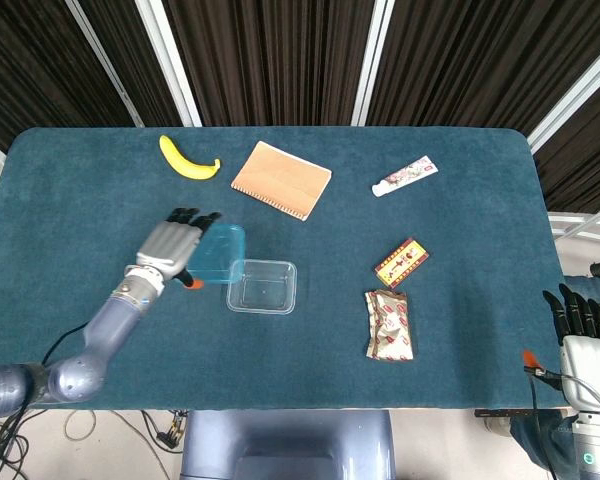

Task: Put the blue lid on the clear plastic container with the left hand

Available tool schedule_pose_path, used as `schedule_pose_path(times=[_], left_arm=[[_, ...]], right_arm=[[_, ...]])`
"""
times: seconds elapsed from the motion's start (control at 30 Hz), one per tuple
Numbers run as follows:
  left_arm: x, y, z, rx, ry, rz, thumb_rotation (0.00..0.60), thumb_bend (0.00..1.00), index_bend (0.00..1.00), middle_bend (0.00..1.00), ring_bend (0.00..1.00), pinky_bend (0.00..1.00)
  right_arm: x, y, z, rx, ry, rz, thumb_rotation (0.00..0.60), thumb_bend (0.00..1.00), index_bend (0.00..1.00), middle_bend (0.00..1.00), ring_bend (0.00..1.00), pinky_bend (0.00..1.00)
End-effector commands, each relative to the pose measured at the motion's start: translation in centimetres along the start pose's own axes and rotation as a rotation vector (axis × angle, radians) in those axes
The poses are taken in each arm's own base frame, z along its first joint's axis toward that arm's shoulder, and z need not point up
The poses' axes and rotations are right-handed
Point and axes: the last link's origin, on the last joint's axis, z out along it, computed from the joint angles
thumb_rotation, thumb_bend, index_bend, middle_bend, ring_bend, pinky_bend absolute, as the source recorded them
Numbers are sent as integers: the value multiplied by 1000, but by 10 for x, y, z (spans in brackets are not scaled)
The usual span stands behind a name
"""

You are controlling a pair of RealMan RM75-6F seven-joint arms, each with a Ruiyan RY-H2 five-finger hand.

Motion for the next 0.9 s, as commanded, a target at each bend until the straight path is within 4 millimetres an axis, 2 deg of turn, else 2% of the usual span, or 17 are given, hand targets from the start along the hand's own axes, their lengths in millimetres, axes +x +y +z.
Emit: schedule_pose_path(times=[0.03, 0.27, 0.53, 0.9], left_arm=[[-8, 18, 8, -24, -32, 19, 600, 140, 0, 177, 0, 0], [-22, 40, 16, -11, -60, 58, 600, 134, 0, 171, 0, 0], [-32, 49, 18, 34, -39, 82, 600, 133, 0, 173, 0, 0], [-42, 71, 19, 5, -48, 80, 600, 133, 0, 175, 0, 0]], right_arm=[[0, 1, 0, -5, 1, 1, 600, 294, 102, 29, 35, 0], [2, 3, -1, -10, 6, 7, 600, 295, 102, 29, 35, 0], [1, 3, -1, -11, 2, 9, 600, 294, 102, 29, 35, 0], [1, 2, 0, -5, 3, 4, 600, 294, 102, 29, 35, 0]])
